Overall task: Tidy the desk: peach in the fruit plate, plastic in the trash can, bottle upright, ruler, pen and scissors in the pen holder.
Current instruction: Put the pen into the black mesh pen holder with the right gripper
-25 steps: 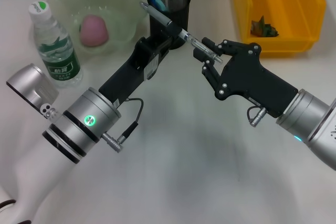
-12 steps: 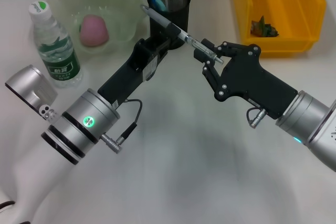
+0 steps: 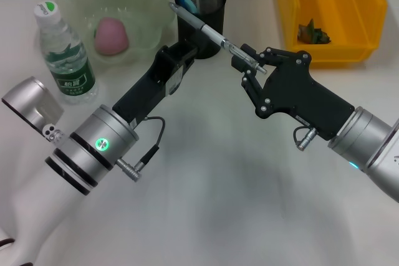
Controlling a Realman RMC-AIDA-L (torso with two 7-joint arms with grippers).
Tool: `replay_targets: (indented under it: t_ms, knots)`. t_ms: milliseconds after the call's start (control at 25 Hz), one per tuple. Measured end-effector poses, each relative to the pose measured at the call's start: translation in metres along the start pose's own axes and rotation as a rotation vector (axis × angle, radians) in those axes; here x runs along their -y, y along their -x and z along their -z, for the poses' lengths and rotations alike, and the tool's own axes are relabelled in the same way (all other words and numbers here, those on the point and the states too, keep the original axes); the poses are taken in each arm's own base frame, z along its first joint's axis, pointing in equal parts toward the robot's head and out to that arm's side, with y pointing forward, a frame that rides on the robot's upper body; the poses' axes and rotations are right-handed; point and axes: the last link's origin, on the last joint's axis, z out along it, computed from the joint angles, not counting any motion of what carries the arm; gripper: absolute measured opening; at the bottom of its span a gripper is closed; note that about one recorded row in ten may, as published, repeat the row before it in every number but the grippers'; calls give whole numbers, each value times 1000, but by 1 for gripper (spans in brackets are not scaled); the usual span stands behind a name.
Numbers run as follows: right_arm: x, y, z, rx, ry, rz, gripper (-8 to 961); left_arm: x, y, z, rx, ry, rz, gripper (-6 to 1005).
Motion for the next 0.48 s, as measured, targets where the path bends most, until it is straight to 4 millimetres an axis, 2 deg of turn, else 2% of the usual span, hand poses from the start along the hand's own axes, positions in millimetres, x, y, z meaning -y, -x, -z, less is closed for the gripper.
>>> replay_targets:
  t_ms: [40, 280, 480]
  knots:
    - [0, 0, 0, -1, -1, 0, 124, 0, -1, 0, -1, -1, -3, 23]
    - [3, 0, 2, 2, -27, -21, 125, 3, -7, 2, -3, -8, -58, 128]
    - [12, 3, 12, 27, -39, -117, 125, 5, -15, 4, -10, -17, -178, 393]
